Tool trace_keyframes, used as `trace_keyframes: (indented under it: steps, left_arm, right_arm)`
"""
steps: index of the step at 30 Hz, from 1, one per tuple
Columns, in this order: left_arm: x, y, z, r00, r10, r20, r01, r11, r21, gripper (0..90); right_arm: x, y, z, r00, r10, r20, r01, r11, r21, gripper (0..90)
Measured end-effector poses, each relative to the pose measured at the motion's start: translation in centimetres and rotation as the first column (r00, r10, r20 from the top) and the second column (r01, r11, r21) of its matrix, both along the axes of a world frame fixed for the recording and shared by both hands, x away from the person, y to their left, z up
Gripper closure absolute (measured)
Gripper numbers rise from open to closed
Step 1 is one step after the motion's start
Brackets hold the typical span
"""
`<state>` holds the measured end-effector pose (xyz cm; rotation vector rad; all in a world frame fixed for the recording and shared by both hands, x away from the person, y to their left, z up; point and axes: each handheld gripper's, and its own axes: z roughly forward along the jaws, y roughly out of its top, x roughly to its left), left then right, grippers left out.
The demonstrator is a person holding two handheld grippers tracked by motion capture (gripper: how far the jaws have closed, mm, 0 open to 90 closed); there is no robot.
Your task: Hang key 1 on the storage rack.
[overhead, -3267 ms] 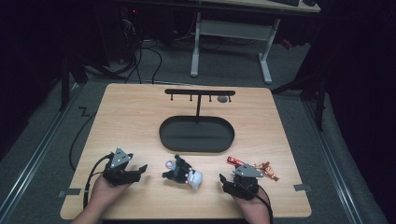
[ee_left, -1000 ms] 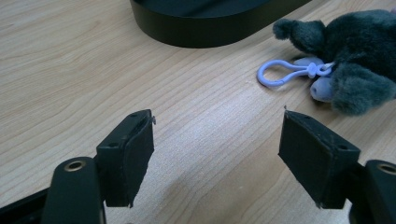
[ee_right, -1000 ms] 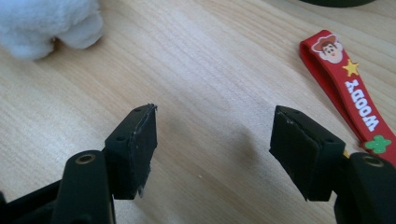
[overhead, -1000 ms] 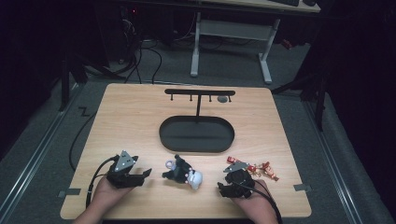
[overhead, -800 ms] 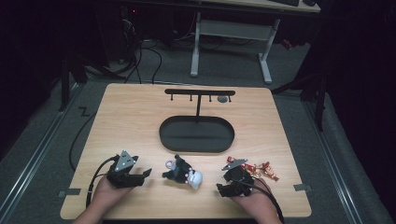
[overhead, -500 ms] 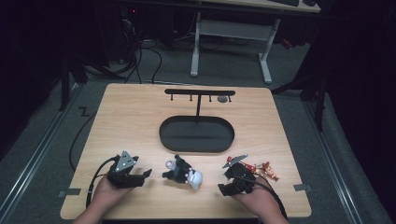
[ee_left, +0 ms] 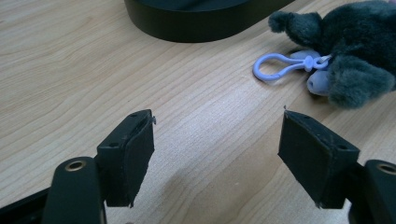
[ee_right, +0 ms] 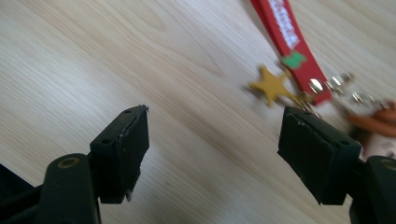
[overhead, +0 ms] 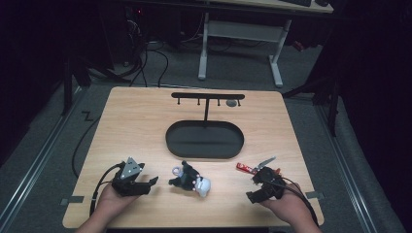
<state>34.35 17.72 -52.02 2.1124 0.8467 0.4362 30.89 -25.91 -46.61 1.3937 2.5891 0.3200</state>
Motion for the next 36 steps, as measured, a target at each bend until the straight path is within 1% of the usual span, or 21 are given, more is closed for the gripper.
trace_keyframes:
  steps: [1,3,4,5,6,7,8,9,11,15,17,18,19,21,22,25,28,31,32,34,36]
  left_arm:
    - [0.0,0.0,0.0,1.0,-0.001,-0.002,0.001,1.0,0.003,27.1]
    - [0.0,-0.1,-0.1,1.0,-0.003,-0.003,0.003,1.0,0.005,27.0]
    - [0.0,-0.1,-0.1,1.0,-0.004,-0.003,0.004,1.0,0.006,27.0]
    - [0.1,-0.2,-0.1,1.0,-0.004,-0.003,0.004,1.0,0.008,27.0]
    - [0.1,-0.2,-0.2,1.0,-0.004,-0.004,0.004,0.9999,0.01,27.1]
    - [0.1,-0.2,-0.2,1.0,-0.004,-0.005,0.004,0.9999,0.01,27.0]
    - [0.1,-0.2,-0.2,1.0,-0.004,-0.006,0.004,0.9999,0.01,27.0]
    - [0.1,-0.2,-0.2,1.0,-0.004,-0.006,0.004,0.9999,0.011,27.1]
    - [0.1,-0.1,-0.2,1.0,-0.004,-0.008,0.004,0.9999,0.012,27.0]
    - [0.1,-0.2,-0.3,0.9999,-0.007,-0.012,0.007,0.9999,0.015,27.1]
    - [0.1,-0.3,-0.3,0.9999,-0.006,-0.01,0.006,0.9999,0.016,27.0]
    - [0.1,-0.3,-0.3,0.9999,-0.006,-0.01,0.006,0.9999,0.016,27.1]
    - [0.1,-0.3,-0.3,0.9999,-0.007,-0.011,0.008,0.9998,0.019,27.1]
    - [0.1,-0.3,-0.4,0.9999,-0.009,-0.012,0.009,0.9997,0.021,27.1]
    - [0.1,-0.3,-0.4,0.9999,-0.008,-0.015,0.009,0.9997,0.021,27.1]
    - [0.2,-0.3,-0.4,0.9999,-0.006,-0.014,0.007,0.9997,0.021,27.1]
    - [0.2,-0.3,-0.4,0.9999,-0.005,-0.015,0.005,0.9998,0.021,27.1]
    - [0.2,-0.2,-0.4,0.9999,-0.004,-0.017,0.004,0.9998,0.021,27.1]
    - [0.2,-0.2,-0.4,0.9999,-0.002,-0.015,0.002,0.9998,0.019,27.1]
    - [0.2,-0.1,-0.4,0.9999,-0.003,-0.015,0.004,0.9998,0.02,27.1]
    - [0.2,-0.1,-0.4,0.9999,-0.002,-0.015,0.003,0.9998,0.018,27.1]
  right_arm:
    - [0.0,-1.0,-0.1,0.9999,-0.016,0.0,0.016,0.9999,0.003,21.5]
    - [0.0,-1.4,-0.1,0.9999,-0.017,0.002,0.017,0.9998,0.006,21.2]
    - [0.0,-1.9,-0.1,0.9995,-0.033,-0.002,0.033,0.9994,0.011,21.3]
    - [0.0,-2.3,-0.1,0.999,-0.043,-0.011,0.043,0.999,0.008,21.5]
    - [0.0,-2.7,-0.1,0.9984,-0.044,-0.035,0.044,0.999,0.008,20.0]
    - [-0.1,-3.2,-0.1,0.9981,-0.039,-0.048,0.04,0.999,0.019,17.3]
    - [-0.2,-3.5,0.0,0.9981,-0.038,-0.048,0.039,0.9991,0.017,17.6]
    - [-0.3,-3.7,0.0,0.9986,-0.037,-0.037,0.038,0.9993,0.006,17.4]
    - [-0.3,-4.4,0.1,0.9981,-0.048,-0.039,0.048,0.9988,-0.008,17.2]
    - [0.0,-5.6,0.4,0.9972,-0.073,-0.013,0.073,0.9972,-0.015,26.5]
    - [0.3,-6.2,0.6,0.9961,-0.088,0.004,0.088,0.996,-0.019,29.7]
    - [0.3,-6.2,0.6,0.9961,-0.088,0.004,0.088,0.996,-0.019,29.7]
    - [0.6,-6.7,0.6,0.9938,-0.108,0.026,0.109,0.9929,-0.046,33.8]
    - [1.1,-7.0,0.5,0.9907,-0.128,0.048,0.131,0.9877,-0.085,37.3]
    - [1.3,-7.2,0.4,0.99,-0.132,0.051,0.136,0.9872,-0.084,38.0]
    - [2.0,-7.5,-0.2,0.9893,-0.138,0.047,0.142,0.9859,-0.089,43.1]
    - [2.7,-7.5,-0.9,0.9896,-0.139,0.037,0.142,0.9853,-0.095,44.2]
    - [3.2,-7.5,-1.5,0.9907,-0.132,0.033,0.135,0.9842,-0.115,47.3]
    - [3.4,-7.5,-1.6,0.9905,-0.135,0.025,0.137,0.9848,-0.107,49.6]
    - [3.6,-7.4,-1.7,0.9913,-0.129,0.024,0.131,0.9853,-0.109,51.0]
    - [3.7,-7.4,-1.6,0.9933,-0.113,0.022,0.115,0.9867,-0.115,56.7]
